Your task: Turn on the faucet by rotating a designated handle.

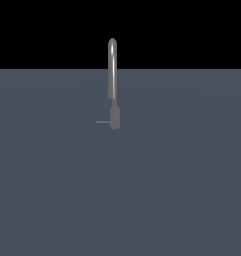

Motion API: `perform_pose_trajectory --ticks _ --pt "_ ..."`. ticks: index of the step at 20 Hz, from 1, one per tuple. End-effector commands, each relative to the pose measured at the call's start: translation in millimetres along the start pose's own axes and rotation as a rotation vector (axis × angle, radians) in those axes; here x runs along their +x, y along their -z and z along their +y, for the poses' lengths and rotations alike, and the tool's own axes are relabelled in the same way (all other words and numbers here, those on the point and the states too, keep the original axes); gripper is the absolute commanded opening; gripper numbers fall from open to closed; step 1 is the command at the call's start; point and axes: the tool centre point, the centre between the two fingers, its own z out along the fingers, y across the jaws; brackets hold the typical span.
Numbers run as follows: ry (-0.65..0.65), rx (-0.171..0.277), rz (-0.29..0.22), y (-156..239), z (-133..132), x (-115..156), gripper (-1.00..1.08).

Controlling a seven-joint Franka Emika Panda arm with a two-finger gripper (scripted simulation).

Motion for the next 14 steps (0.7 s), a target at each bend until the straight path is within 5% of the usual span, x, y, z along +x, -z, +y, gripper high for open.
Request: perform_pose_trajectory --ticks 1,14 --pt "0.000 0.000 0.000 0.0 0.0 0.0 -1.00" --pt "-0.028 0.015 -0.023 -1.1 3.8 1.6 -1.00"
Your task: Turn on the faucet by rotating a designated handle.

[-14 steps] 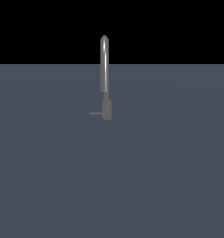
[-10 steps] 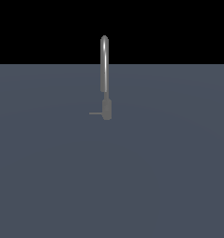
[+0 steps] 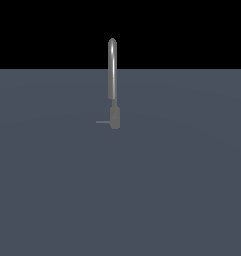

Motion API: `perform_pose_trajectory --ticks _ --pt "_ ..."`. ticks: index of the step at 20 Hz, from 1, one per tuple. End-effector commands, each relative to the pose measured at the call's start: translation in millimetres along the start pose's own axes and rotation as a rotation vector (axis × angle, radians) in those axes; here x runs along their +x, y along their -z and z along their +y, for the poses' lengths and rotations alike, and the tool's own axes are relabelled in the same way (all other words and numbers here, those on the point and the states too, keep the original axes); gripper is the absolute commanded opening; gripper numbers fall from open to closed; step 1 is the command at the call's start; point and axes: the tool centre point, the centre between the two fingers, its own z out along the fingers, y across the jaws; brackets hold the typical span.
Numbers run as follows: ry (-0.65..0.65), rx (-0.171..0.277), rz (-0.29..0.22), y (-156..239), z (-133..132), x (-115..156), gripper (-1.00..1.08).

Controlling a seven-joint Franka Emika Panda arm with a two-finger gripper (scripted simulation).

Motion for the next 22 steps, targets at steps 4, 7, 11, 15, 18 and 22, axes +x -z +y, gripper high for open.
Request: perform_pose_trajectory --ticks 4,7,11,15,18,22 --pt "-0.029 -0.017 0.003 3.3 -2.0 0.9 -1.00" --pt "-0.031 -0.015 0.006 7.0 -6.9 0.6 -1.00" --pt "-0.031 -0.020 0.011 10.6 -10.7 0.3 -1.00" --pt "-0.037 -0.042 0.019 12.5 -9.6 0.6 -1.00" --pt "-0.046 -0.074 0.029 13.9 -6.4 1.0 -1.00" --pt "-0.062 -0.137 0.049 18.5 -2.1 1.7 -1.00"
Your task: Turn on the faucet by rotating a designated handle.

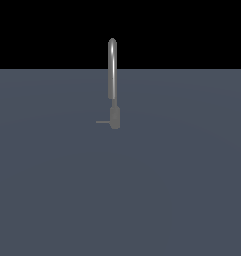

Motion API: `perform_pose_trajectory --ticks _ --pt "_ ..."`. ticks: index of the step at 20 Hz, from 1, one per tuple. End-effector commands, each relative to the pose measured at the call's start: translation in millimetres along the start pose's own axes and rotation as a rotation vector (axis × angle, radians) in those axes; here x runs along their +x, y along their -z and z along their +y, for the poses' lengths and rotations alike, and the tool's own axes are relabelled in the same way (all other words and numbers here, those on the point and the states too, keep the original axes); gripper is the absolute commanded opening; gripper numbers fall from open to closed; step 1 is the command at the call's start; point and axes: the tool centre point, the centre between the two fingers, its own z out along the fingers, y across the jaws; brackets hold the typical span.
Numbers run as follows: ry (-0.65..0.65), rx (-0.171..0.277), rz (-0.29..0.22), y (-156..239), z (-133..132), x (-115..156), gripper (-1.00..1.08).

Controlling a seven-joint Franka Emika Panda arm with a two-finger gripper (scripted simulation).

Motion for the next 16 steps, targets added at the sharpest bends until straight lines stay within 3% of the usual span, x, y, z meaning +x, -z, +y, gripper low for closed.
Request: perform_pose_trajectory --ticks 1,8,16 --pt "-0.011 -0.043 0.015 3.0 3.2 0.8 -1.00" --pt "-0.057 -0.224 0.079 17.2 15.4 4.2 -1.00" --pt "-0.124 -0.535 0.188 49.1 28.1 10.2 -1.00"
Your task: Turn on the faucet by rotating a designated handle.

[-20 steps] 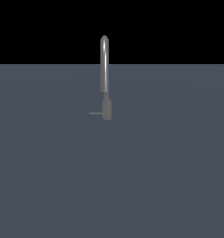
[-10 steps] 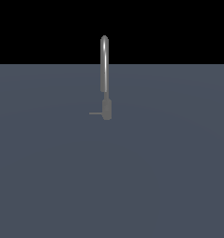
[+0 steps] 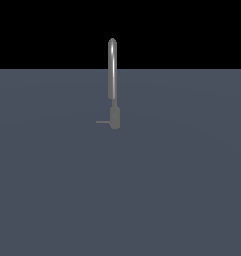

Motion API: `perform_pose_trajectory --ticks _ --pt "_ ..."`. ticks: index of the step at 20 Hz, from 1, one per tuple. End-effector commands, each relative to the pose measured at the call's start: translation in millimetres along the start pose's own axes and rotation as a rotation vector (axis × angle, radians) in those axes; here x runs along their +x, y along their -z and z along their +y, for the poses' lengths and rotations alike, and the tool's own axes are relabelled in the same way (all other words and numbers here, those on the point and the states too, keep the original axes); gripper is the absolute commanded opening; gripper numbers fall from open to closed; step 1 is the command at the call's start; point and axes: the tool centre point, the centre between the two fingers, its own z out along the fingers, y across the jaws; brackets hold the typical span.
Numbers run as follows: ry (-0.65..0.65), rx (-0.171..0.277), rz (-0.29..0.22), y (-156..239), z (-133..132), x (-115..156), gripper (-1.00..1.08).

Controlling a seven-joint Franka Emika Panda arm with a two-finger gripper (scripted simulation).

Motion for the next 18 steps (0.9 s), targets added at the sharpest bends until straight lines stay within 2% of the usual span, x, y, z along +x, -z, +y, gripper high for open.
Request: perform_pose_trajectory --ticks 1,10,18 --pt "-0.020 -0.104 0.038 9.0 7.0 4.4 -1.00" --pt "-0.067 -0.473 0.172 49.1 20.1 21.2 -1.00" --pt "-0.067 -0.797 0.292 89.3 11.5 39.1 -1.00"
